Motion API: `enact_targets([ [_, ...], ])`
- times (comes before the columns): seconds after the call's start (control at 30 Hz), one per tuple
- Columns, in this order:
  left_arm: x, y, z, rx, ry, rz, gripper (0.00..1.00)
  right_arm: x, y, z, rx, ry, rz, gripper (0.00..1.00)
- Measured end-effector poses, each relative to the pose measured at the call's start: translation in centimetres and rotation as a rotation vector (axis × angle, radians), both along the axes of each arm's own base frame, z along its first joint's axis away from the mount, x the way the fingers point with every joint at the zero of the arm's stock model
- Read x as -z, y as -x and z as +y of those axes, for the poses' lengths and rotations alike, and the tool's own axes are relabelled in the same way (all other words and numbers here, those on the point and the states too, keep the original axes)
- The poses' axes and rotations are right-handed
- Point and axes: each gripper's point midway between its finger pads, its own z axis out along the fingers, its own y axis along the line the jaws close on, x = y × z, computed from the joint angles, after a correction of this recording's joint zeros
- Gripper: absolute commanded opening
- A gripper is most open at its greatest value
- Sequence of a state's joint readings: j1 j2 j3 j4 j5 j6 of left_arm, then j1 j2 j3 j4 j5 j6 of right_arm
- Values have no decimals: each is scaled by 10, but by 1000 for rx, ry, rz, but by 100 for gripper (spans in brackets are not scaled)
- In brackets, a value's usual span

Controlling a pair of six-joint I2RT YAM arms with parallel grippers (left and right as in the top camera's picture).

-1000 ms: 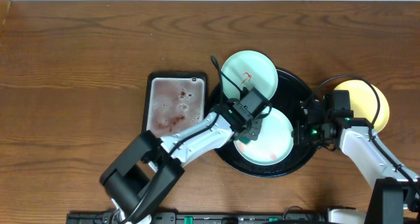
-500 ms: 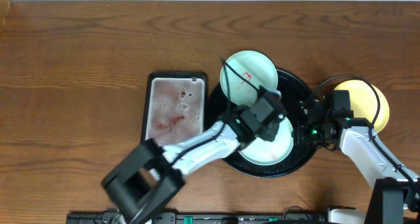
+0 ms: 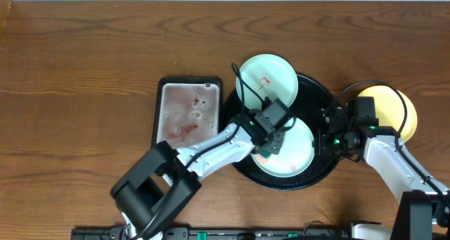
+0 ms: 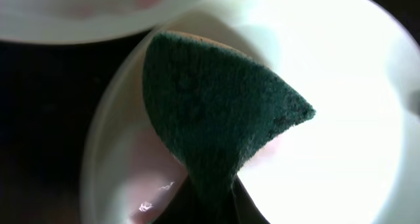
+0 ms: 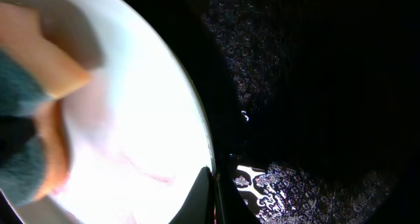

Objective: Clean dirty plates on tray and stack at the side
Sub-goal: 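Scrub the green plate with the sponge in the left gripper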

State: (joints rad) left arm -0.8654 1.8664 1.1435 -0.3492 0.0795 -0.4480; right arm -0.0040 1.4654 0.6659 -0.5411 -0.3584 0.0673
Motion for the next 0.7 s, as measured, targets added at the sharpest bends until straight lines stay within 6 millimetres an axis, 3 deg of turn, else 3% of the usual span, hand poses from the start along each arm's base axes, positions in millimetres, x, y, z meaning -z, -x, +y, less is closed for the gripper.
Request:
enact_targets([
  [0.1,-12,-3,10,-9,0,-8,8,0,0,0,0,0,0,1],
  [0.27,-67,-11,24,-32,67,-84,7,0,0,0,1,2,0,7],
  [0.37,-95,-20,48,-87,89,-109,7,0,-1,-2,2,12,-2,7],
  [0.7,-83,-73,175,-440,10,-51,7,1,-1,-4,4,21,-2,13],
])
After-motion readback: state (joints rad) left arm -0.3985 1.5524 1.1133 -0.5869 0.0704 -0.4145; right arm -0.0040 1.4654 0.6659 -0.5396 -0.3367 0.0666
